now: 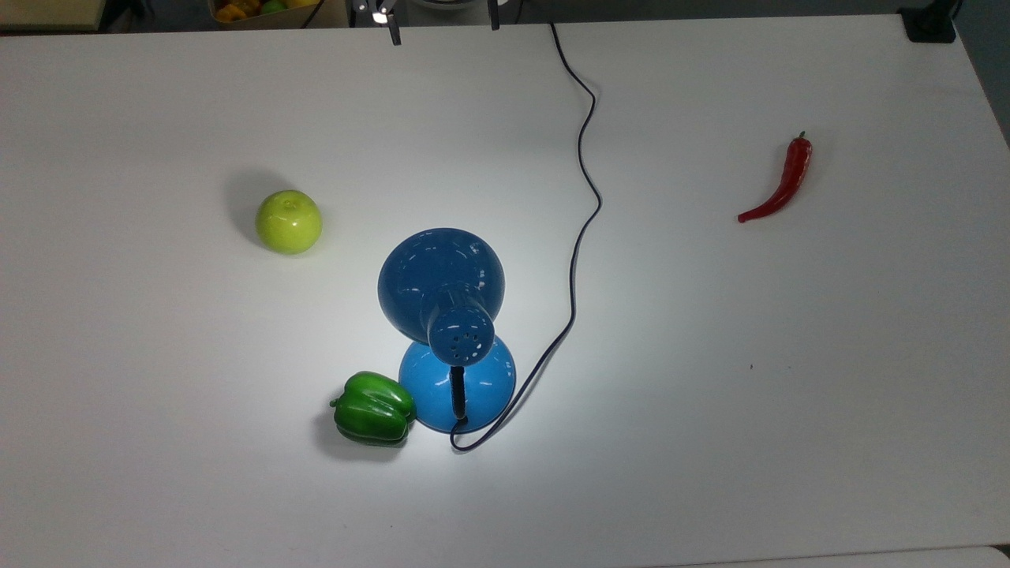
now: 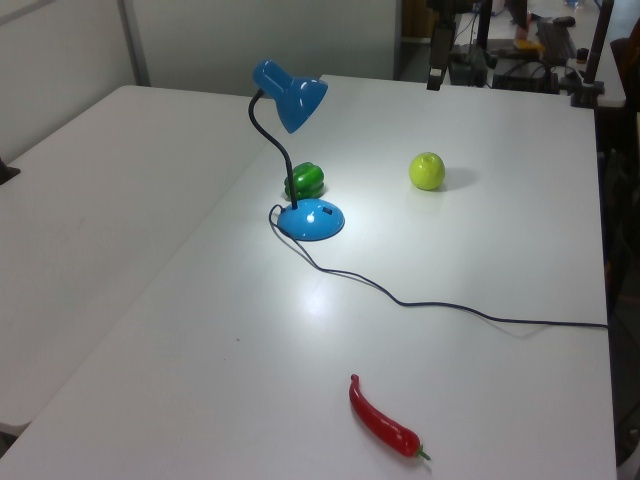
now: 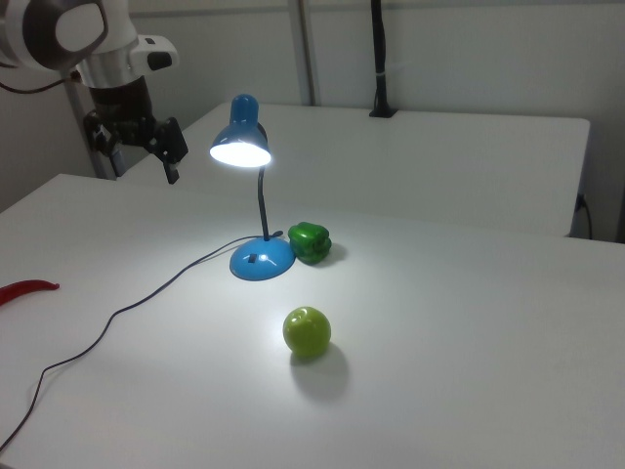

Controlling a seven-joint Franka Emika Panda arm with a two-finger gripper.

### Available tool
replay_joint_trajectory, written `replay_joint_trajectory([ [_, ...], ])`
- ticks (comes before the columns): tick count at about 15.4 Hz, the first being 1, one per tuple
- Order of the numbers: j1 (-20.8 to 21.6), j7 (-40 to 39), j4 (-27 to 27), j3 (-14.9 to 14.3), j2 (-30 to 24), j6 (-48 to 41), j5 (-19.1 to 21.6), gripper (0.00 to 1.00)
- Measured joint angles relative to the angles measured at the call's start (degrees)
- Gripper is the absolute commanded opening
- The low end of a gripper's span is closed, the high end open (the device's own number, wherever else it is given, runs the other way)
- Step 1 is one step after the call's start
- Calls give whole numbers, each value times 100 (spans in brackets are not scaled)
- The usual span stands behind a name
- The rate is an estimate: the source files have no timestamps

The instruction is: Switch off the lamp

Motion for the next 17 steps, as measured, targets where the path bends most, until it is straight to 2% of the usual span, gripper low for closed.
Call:
replay_joint_trajectory([
  [11,4,0,-16,10,19,0,0,100],
  [12,3,0,-16,10,20,0,0,96],
  [14,-3,-2,-18,10,26,0,0,72],
  [16,-4,-55,-18,9,31,30,0,54],
  [17,-5,-103,-19,9,33,56,0,39],
])
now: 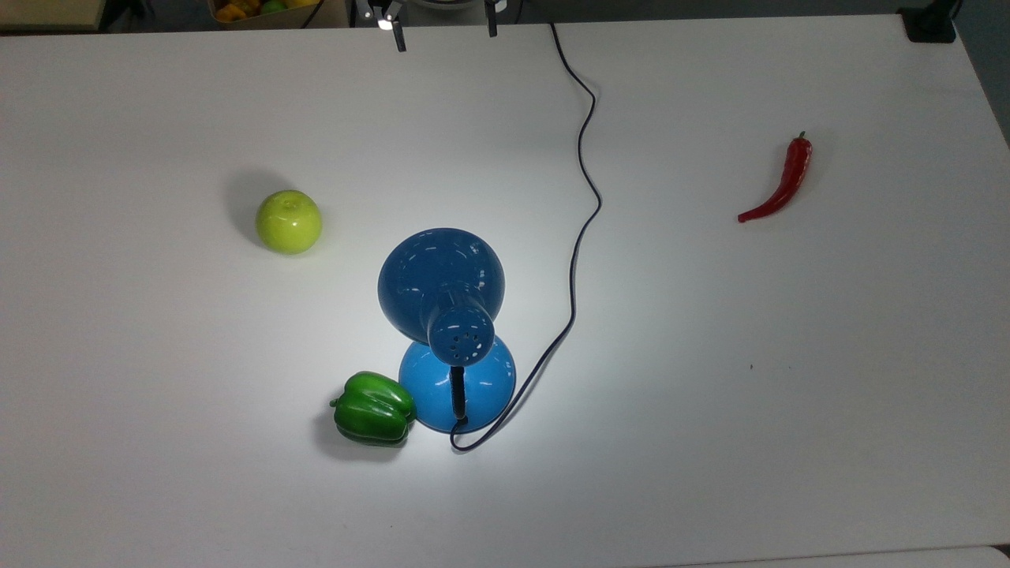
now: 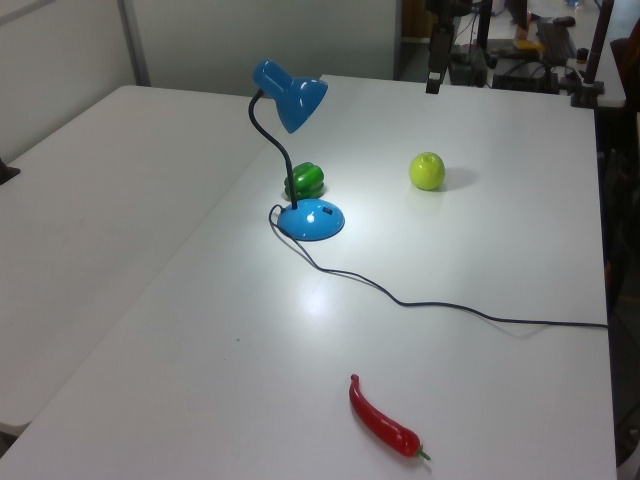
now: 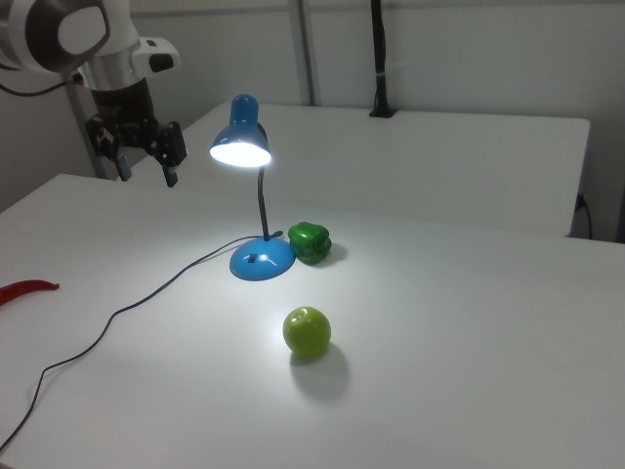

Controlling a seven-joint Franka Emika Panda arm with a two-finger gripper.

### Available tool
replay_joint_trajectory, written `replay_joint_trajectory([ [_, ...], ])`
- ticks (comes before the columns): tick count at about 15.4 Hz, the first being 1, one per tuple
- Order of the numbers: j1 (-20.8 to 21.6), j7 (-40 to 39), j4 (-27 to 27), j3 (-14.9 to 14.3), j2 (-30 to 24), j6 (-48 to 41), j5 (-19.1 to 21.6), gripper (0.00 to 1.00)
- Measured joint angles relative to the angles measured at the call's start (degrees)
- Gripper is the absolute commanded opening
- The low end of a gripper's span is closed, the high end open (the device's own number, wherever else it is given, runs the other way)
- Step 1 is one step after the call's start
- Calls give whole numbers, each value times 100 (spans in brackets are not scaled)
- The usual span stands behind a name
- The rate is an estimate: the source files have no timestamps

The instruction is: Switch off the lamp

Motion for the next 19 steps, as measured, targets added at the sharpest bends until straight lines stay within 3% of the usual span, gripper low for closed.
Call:
replay_joint_trajectory([
  [2,-1,-33,-1,0,6,27,0,13],
  [4,-1,-49,-9,0,9,78,0,0],
  [19,-1,-88,-577,1,235,744,-3,0],
])
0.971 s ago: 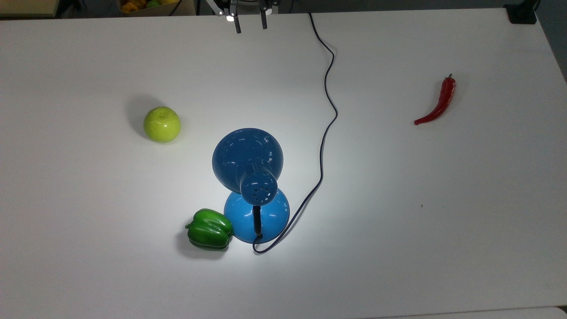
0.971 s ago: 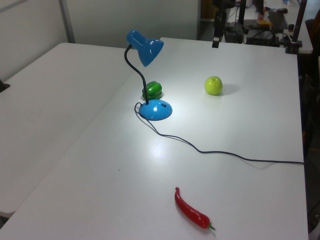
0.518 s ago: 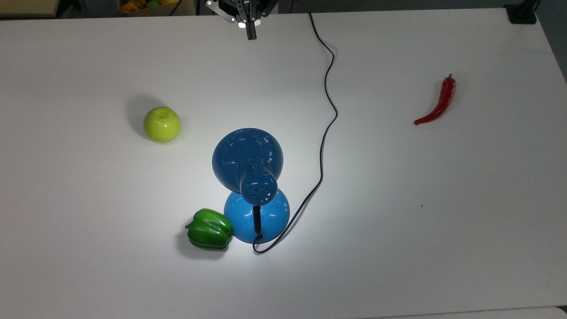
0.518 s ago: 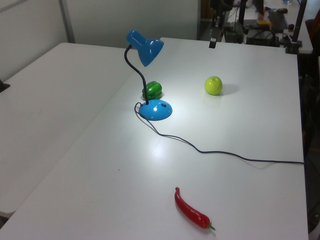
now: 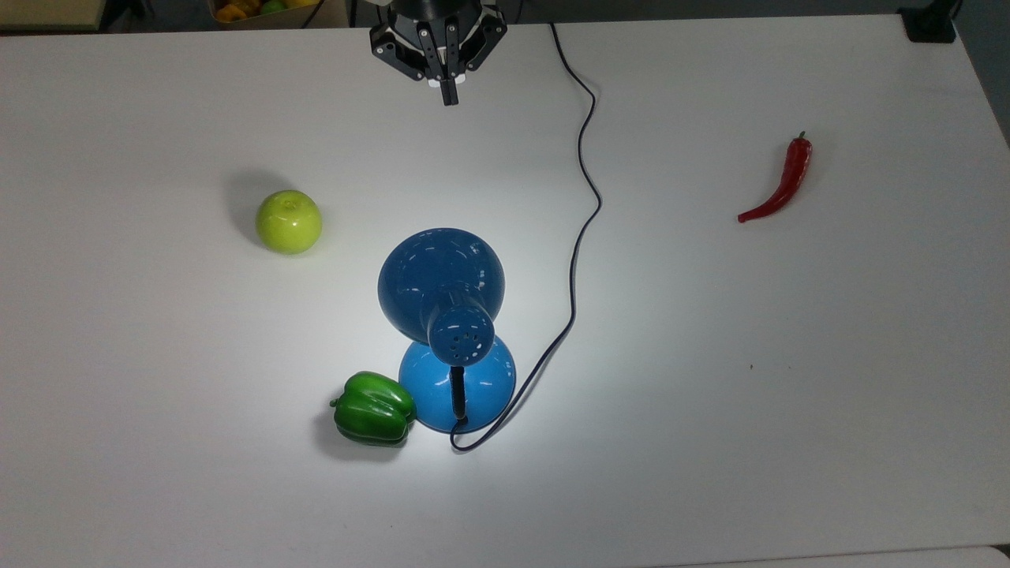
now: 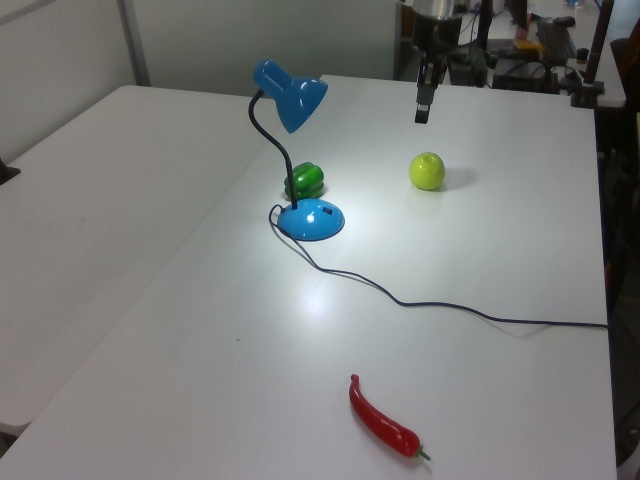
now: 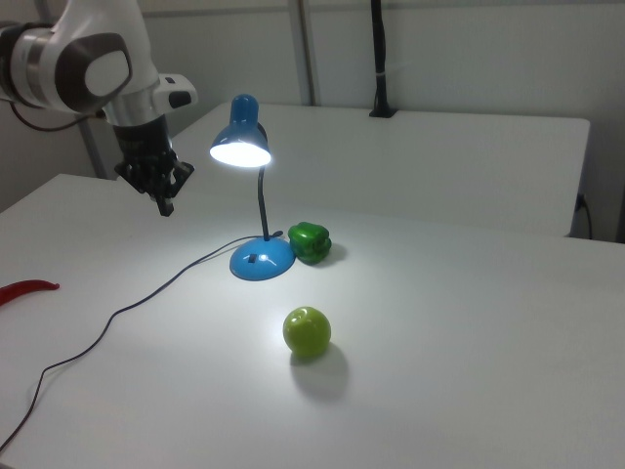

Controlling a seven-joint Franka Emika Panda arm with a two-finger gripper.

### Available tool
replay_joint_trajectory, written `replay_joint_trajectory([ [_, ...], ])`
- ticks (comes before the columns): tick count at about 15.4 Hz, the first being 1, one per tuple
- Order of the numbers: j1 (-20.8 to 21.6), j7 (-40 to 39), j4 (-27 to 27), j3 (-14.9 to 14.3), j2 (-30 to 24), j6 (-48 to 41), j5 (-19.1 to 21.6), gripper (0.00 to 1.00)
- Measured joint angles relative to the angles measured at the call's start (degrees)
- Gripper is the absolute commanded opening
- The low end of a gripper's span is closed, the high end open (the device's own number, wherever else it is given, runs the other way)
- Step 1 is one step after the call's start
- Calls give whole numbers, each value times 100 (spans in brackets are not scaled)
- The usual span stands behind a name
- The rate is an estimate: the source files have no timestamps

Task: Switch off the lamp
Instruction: 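Move the gripper toward the blue lamp's base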

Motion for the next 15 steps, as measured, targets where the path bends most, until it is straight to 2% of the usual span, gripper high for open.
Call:
replay_joint_trajectory([
  [7,-1,0,-528,0,283,978,-102,0],
  [15,-1,95,-597,-3,837,2196,-102,0],
])
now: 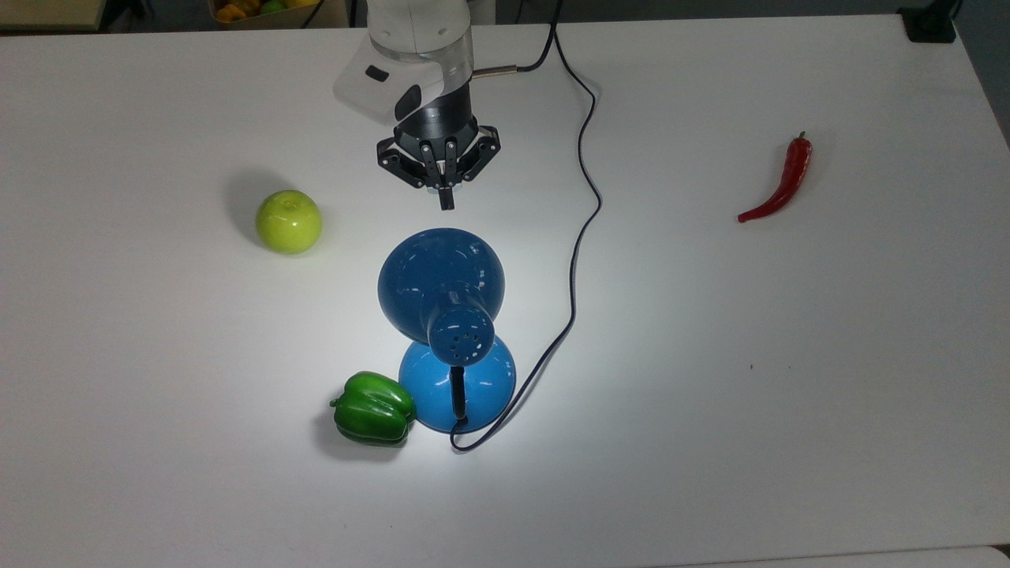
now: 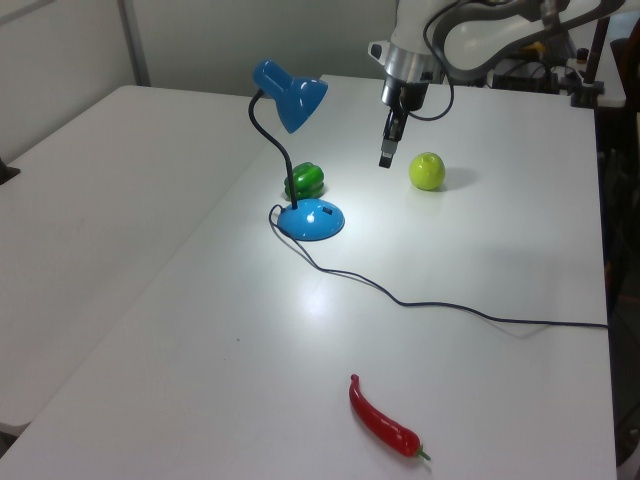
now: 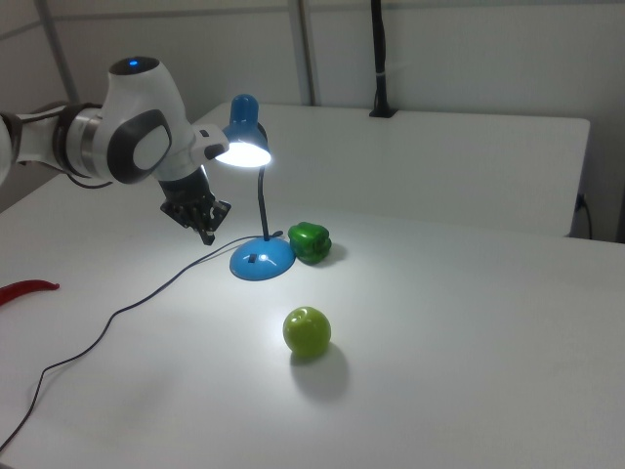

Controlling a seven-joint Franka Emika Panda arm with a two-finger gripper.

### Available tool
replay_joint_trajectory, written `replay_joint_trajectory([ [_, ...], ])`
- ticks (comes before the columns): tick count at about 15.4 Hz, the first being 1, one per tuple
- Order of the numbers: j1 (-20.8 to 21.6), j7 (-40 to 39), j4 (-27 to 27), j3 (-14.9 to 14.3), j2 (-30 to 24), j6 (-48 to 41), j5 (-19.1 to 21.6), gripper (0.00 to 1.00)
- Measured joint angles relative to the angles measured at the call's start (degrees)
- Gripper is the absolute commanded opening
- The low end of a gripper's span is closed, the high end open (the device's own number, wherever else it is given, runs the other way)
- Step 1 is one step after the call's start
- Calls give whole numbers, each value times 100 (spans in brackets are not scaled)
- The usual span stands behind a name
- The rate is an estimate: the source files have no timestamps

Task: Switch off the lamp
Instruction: 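Move the gripper toward the blue lamp's base, then lower the gripper onto the switch on the lamp base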

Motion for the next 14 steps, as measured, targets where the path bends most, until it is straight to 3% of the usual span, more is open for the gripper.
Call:
replay_joint_trajectory([
  [14,2,95,-3,0,1015,2196,0,0],
])
